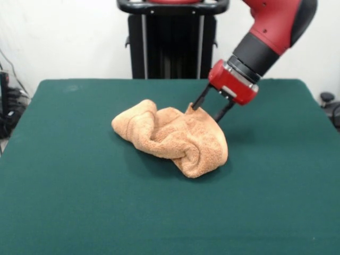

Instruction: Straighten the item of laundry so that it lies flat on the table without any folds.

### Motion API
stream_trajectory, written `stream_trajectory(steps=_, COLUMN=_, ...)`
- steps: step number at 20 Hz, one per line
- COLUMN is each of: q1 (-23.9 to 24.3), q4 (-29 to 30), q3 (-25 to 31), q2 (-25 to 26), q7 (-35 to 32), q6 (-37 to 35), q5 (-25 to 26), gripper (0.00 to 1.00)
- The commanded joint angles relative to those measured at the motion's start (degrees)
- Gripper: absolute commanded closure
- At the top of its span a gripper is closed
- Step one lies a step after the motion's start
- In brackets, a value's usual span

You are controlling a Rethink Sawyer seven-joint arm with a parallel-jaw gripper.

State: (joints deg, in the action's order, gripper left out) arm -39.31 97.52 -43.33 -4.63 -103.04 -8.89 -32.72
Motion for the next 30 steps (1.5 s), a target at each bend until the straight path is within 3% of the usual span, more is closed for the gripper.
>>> stream_trajectory(steps=1, q1=-2.8, q4=-7.1, q3=0.6, q2=3.8, q7=-19.1, q6=-6.5, q5=-6.3, gripper=0.0)
stream_trajectory(steps=8, q1=-3.7, q4=-7.5, q3=-0.6, q2=5.3, q7=-18.2, q6=-5.7, q5=-7.4, gripper=0.0)
stream_trajectory(steps=9, q1=-3.7, q4=-7.0, q3=-0.2, q2=5.1, q7=-17.4, q6=-3.8, q5=-7.4, gripper=1.0)
stream_trajectory(steps=25, q1=-3.8, q4=-4.5, q3=1.0, q2=3.9, q7=-17.8, q6=-1.3, q5=-8.3, gripper=1.0)
stream_trajectory(steps=30, q1=-3.2, q4=-1.9, q3=2.2, q2=-1.1, q7=-15.8, q6=-2.3, q5=-6.6, gripper=1.0)
